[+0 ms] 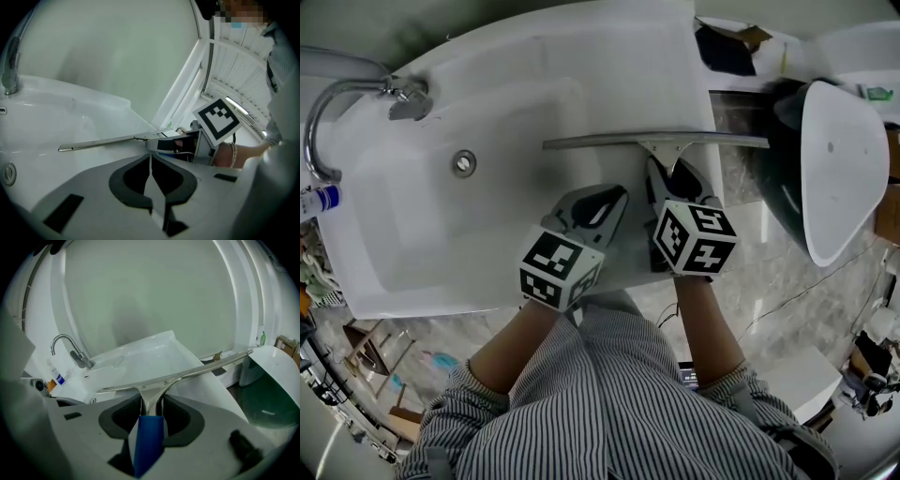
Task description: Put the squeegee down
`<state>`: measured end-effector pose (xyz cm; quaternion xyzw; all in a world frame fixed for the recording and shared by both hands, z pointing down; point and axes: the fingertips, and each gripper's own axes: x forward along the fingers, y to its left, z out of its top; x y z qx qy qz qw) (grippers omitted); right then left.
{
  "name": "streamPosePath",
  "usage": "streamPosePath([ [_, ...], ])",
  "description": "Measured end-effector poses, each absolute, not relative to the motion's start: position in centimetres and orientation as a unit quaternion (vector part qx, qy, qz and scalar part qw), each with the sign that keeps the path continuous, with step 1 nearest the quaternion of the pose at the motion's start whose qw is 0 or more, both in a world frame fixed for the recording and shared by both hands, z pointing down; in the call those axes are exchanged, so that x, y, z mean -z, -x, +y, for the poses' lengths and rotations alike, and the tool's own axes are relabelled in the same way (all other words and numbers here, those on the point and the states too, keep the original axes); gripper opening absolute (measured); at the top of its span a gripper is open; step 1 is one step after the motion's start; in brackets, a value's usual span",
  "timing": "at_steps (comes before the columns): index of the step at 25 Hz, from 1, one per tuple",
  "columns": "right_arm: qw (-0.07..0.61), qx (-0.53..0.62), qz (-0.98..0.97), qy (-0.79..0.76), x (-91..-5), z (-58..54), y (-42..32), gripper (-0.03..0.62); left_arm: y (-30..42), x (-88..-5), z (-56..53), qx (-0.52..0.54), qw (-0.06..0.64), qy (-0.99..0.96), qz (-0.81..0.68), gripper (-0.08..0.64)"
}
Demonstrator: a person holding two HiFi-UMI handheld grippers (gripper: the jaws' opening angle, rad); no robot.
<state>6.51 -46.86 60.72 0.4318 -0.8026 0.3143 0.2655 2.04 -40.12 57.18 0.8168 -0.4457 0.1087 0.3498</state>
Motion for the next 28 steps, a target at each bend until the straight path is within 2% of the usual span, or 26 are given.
streamPosePath([
  [15, 0.256, -0.311, -0.805, -0.435, -59.8, -46.7, -6.8, 0.164, -1.1, -56.4, -40.6, -0.085, 0.339, -0.816, -0.461, 0.025],
  [28, 0.225, -0.282, -0.841, -0.403, -53.8, -45.7, -5.4, 0.166, 1.3, -50.9, -41.0, -0.045, 0.284, -0.824, -0.488, 0.025],
])
